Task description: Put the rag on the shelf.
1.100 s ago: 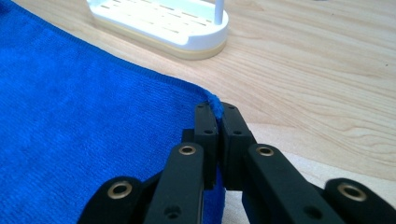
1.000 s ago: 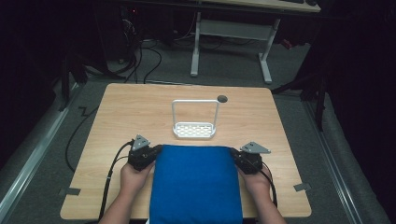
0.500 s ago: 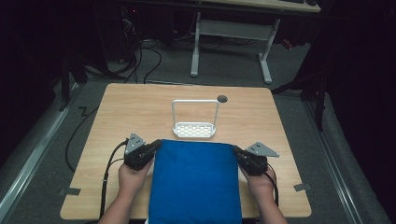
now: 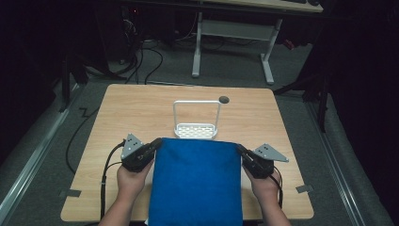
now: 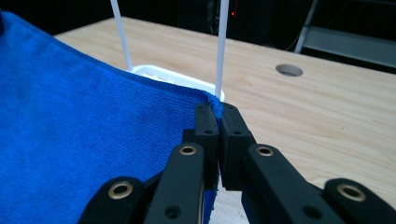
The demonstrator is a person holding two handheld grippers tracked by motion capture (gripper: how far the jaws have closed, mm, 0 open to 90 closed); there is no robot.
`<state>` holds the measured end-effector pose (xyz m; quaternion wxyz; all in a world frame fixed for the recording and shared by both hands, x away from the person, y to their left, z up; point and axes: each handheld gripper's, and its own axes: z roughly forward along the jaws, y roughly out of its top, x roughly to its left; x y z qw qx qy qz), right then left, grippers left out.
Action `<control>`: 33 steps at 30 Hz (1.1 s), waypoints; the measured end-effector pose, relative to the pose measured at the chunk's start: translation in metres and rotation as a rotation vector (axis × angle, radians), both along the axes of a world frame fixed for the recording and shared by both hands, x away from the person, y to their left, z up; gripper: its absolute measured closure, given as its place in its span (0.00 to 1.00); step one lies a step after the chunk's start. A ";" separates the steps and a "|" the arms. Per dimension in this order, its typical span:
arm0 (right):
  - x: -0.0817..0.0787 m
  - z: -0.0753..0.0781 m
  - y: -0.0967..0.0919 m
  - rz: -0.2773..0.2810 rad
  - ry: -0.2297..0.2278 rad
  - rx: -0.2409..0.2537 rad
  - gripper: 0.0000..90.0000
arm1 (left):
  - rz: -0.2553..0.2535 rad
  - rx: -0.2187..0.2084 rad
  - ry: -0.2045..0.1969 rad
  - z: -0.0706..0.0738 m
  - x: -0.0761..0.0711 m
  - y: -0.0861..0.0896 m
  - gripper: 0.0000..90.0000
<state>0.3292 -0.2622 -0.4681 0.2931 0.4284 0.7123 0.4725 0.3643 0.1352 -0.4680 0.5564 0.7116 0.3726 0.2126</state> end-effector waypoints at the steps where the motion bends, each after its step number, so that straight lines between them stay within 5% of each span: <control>1: -0.001 0.002 0.000 0.004 -0.007 0.006 0.98 | 0.000 -0.005 -0.007 0.002 -0.001 0.000 0.98; 24: -0.039 0.069 0.000 0.047 -0.232 0.078 0.98 | -0.020 -0.107 -0.249 0.070 -0.048 0.005 0.98; 33: -0.054 0.090 -0.003 0.061 -0.305 0.093 0.98 | -0.031 -0.103 -0.339 0.091 -0.068 0.002 0.98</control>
